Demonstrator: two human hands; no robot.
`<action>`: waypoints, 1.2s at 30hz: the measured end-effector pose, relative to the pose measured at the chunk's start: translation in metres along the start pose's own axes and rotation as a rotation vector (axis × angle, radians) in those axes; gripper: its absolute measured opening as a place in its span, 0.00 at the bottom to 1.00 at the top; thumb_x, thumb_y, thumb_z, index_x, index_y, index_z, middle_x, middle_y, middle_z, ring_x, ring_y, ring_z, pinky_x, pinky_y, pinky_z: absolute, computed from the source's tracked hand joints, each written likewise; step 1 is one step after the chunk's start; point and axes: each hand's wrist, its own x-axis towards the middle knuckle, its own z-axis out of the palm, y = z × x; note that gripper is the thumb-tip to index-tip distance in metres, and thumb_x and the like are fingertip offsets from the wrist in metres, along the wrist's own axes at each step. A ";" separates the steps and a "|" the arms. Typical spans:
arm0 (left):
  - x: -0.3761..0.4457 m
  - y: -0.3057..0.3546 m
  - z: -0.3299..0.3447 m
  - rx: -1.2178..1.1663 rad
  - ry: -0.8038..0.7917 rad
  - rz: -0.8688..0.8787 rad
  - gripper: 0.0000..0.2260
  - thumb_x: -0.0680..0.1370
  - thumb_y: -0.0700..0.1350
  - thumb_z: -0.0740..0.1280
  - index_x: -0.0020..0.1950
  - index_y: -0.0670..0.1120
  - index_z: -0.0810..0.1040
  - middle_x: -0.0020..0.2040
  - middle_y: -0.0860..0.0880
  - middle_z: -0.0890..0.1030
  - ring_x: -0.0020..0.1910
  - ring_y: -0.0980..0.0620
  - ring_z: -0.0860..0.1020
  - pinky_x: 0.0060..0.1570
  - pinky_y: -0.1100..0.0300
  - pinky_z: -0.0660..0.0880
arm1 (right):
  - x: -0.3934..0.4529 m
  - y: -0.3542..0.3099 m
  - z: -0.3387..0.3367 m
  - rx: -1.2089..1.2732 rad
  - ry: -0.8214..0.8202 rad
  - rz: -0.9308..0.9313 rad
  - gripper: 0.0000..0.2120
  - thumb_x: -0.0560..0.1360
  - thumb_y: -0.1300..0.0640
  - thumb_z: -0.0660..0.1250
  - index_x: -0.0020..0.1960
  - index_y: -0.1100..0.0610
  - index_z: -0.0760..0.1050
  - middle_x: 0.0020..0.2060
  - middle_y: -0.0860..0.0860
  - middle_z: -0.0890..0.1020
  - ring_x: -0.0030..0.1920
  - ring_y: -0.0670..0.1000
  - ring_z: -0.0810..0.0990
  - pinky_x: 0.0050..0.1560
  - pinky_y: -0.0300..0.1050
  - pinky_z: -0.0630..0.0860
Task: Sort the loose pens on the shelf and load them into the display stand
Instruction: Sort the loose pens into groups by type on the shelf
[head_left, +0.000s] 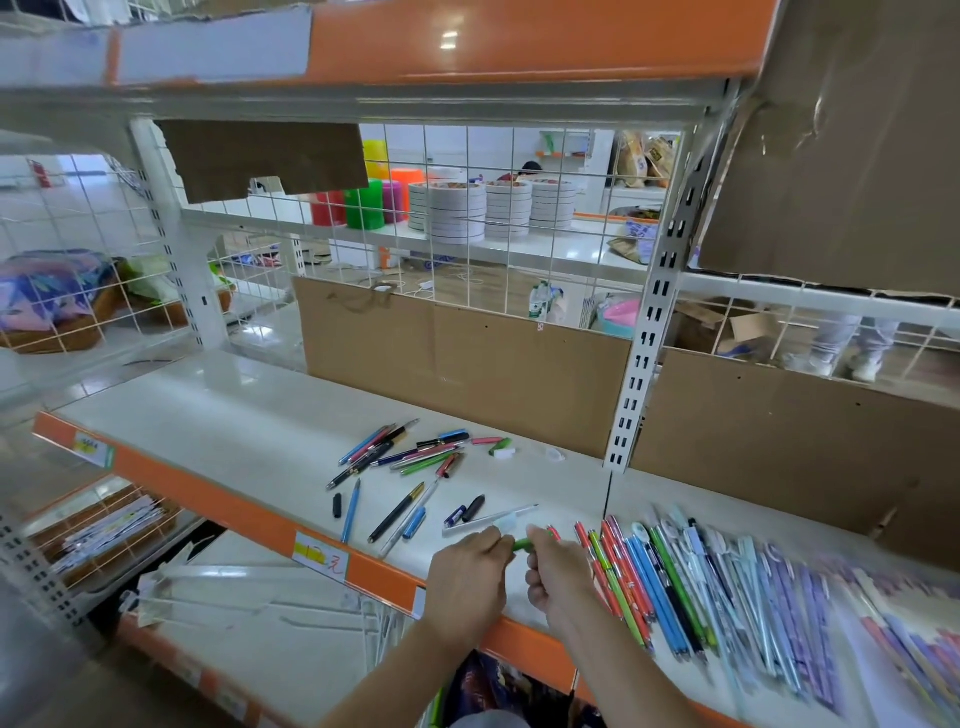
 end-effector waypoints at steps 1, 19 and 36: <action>-0.001 -0.001 0.003 -0.005 -0.017 -0.012 0.10 0.60 0.43 0.78 0.37 0.52 0.82 0.31 0.56 0.76 0.26 0.57 0.75 0.18 0.65 0.64 | 0.002 -0.001 0.000 -0.052 -0.013 -0.014 0.11 0.78 0.59 0.61 0.38 0.59 0.69 0.29 0.53 0.69 0.24 0.47 0.65 0.22 0.36 0.59; 0.016 -0.045 0.013 -0.121 -0.268 -0.222 0.08 0.80 0.46 0.60 0.56 0.47 0.72 0.54 0.50 0.73 0.51 0.53 0.73 0.47 0.63 0.71 | 0.035 -0.016 -0.019 -1.408 -0.033 -0.528 0.16 0.78 0.65 0.58 0.65 0.61 0.63 0.60 0.58 0.69 0.54 0.56 0.75 0.51 0.44 0.71; 0.088 -0.138 0.021 0.005 -0.090 -0.378 0.09 0.80 0.42 0.57 0.52 0.43 0.76 0.52 0.47 0.76 0.51 0.50 0.70 0.50 0.59 0.67 | 0.126 -0.063 0.034 -1.313 -0.033 -0.759 0.13 0.78 0.65 0.55 0.56 0.62 0.76 0.55 0.58 0.77 0.57 0.58 0.75 0.54 0.46 0.69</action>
